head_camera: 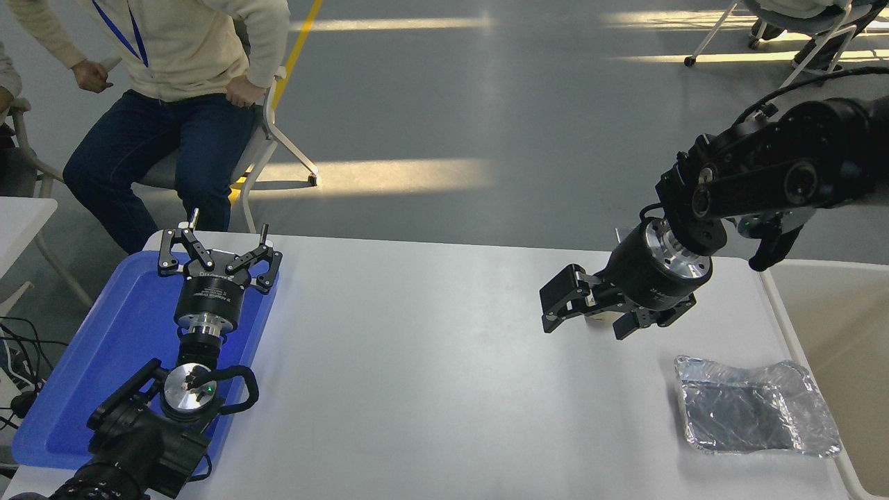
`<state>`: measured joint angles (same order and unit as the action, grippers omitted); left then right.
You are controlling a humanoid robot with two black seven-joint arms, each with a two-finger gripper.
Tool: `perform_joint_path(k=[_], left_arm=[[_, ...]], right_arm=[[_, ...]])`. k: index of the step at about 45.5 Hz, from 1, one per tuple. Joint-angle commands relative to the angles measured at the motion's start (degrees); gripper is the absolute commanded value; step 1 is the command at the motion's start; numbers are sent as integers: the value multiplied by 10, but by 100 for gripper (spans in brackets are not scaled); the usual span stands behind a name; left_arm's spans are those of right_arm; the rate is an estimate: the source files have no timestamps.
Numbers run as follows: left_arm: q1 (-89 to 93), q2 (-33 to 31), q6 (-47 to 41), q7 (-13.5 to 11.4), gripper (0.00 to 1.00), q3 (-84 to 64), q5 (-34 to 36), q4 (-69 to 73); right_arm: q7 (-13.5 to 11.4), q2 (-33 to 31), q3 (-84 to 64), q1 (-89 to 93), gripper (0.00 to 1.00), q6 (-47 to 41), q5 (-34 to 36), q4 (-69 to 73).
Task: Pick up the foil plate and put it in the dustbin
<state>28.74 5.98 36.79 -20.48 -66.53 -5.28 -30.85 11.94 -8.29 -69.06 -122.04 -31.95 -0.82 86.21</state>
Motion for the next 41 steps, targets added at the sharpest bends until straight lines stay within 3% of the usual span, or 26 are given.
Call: perform_joint_path(k=[1, 30, 41], left_arm=[[0, 0, -1, 0, 100, 0, 0, 0], [0, 0, 0, 0, 100, 0, 0, 0], [0, 0, 0, 0, 100, 0, 0, 0]], right_arm=[[0, 0, 1, 0, 100, 0, -1, 1], [0, -1, 3, -1, 100, 2, -1, 4], [0, -59, -3, -2, 100, 2, -31, 5]])
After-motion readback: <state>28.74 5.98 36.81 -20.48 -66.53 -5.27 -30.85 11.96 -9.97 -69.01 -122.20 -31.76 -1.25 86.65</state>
